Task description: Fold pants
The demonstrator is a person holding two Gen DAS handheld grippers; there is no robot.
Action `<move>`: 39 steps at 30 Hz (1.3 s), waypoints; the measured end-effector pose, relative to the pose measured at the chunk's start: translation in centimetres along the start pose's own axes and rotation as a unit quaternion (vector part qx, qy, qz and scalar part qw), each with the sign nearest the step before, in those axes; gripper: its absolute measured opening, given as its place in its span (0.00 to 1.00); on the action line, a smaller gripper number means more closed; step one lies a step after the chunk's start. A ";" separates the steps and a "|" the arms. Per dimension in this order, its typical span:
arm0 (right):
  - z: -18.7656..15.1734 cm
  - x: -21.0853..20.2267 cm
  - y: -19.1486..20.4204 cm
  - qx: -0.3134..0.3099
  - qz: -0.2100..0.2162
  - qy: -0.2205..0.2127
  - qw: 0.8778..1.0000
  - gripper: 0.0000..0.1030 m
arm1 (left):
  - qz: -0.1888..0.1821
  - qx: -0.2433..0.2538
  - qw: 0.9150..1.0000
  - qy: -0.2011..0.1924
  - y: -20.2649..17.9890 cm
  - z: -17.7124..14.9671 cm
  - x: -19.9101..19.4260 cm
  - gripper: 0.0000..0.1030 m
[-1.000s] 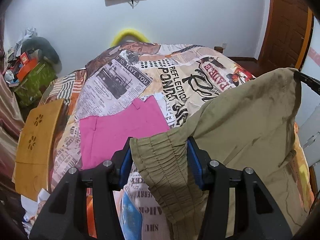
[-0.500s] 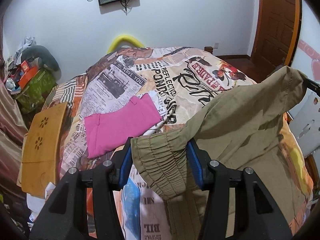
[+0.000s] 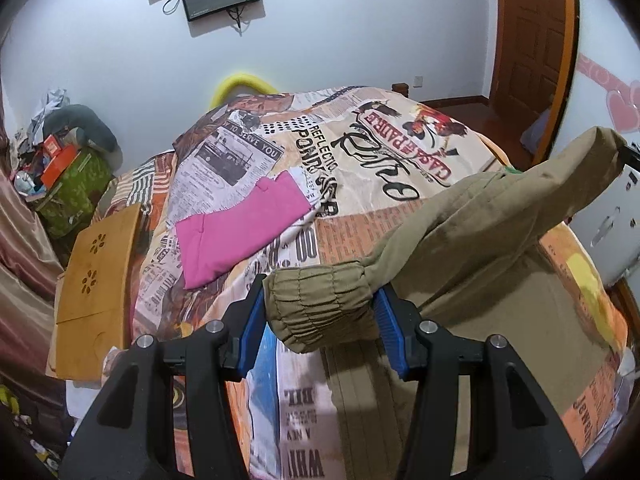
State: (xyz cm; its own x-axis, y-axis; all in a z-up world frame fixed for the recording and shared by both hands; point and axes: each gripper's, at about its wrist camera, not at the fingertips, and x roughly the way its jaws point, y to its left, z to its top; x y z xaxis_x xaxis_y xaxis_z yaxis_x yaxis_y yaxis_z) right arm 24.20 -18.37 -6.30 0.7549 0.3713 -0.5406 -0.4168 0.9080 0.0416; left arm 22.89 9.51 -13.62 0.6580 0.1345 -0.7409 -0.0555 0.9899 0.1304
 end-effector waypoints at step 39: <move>-15.3 -5.5 1.2 0.009 -0.021 0.165 0.986 0.05 | 0.017 0.028 0.997 0.070 -2.2 -13.4 -2.5 0.50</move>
State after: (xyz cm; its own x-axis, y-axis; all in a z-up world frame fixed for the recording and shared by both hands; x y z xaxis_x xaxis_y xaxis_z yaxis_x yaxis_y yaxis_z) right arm 11.82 -22.33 -16.17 0.5644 0.2528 -0.7858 -0.3773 0.9257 0.0269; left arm 11.27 7.54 -20.92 0.5441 0.1772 -0.8201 -0.0325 0.9812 0.1905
